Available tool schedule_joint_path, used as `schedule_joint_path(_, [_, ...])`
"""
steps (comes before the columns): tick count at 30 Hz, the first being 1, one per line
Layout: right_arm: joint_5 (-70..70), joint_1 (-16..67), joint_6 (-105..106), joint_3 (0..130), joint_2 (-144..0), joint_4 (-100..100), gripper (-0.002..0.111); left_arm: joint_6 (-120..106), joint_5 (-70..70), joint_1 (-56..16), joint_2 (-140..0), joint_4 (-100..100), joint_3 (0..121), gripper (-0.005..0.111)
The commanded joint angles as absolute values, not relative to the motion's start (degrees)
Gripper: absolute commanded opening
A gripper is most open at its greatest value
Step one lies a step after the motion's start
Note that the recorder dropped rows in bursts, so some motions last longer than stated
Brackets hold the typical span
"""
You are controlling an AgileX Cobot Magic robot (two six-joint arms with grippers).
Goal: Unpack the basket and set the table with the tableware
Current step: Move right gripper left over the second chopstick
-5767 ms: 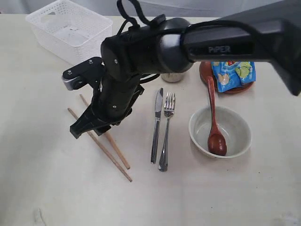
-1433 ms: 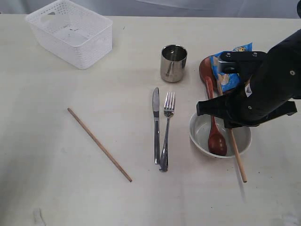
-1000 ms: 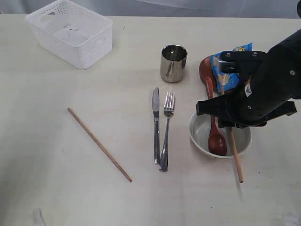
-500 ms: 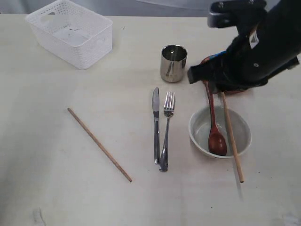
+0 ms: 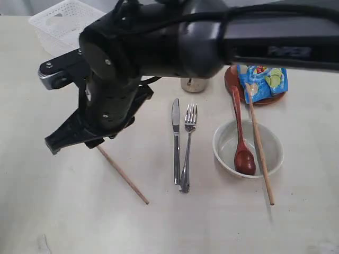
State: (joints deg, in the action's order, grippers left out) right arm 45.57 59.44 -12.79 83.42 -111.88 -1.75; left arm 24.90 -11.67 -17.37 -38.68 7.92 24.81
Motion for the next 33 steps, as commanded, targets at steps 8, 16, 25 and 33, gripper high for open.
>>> schedule_joint_path(8, [54.22,59.51,-8.16,101.94,-131.13,-1.47,0.04,24.76,-13.05,-17.43,-38.41,7.61,24.6,0.001])
schedule_joint_path(16, [55.36,59.51,-6.29,101.84,-132.88,0.0,0.04,24.87,-13.19,-17.43,-38.41,7.61,24.6,0.001])
schedule_joint_path(25, [59.72,59.51,1.14,101.84,-133.18,0.38,-0.001,23.34,-14.18,-16.29,-34.92,7.61,24.6,0.001])
schedule_joint_path(33, [60.4,60.19,19.43,101.94,-132.9,1.55,-0.001,22.51,-9.08,-16.13,-33.25,8.43,24.6,0.001])
